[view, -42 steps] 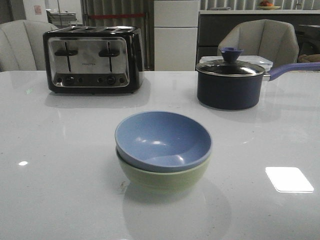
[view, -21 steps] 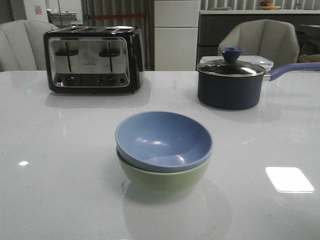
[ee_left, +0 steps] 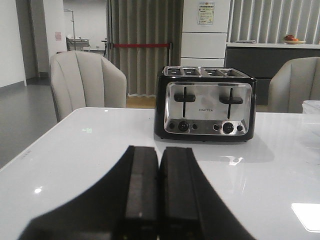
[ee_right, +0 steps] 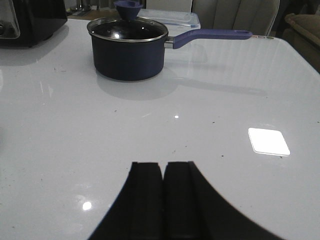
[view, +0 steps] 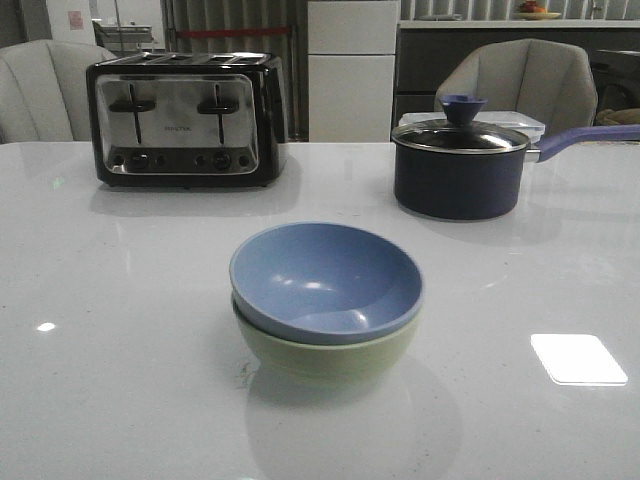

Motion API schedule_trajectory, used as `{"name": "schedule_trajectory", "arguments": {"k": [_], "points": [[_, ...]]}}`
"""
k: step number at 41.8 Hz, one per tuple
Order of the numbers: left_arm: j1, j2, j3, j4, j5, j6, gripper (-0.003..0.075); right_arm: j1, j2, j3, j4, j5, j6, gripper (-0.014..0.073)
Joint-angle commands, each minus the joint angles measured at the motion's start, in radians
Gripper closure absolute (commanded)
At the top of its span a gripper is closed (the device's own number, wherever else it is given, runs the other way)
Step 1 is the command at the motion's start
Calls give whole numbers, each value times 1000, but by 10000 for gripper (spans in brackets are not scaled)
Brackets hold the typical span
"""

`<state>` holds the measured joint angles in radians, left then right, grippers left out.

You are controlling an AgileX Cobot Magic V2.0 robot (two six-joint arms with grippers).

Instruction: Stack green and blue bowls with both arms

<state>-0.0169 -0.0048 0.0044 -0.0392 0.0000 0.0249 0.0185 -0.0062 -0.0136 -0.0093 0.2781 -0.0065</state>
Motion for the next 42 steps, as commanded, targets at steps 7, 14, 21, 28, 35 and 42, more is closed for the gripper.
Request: {"name": "schedule_trajectory", "arguments": {"k": [7,14,21,28,35,42], "points": [[-8,-19,3,-6,-87,-6,627,-29,-25,38,-2,-271,-2,538],[-8,-19,3,-6,-87,-6,627,-30,-25,38,25,-321,-2,538],[-8,-19,3,-6,-87,-6,627,-30,-25,38,34,-328,-2,538],[-8,-19,3,-6,-87,-6,627,-30,-25,38,33,-330,-2,538],[-8,-19,3,-6,-87,-6,627,-30,-25,38,33,-330,-2,538],[-8,-19,3,-6,-87,-6,627,-30,-25,38,33,-330,-2,538]]}}
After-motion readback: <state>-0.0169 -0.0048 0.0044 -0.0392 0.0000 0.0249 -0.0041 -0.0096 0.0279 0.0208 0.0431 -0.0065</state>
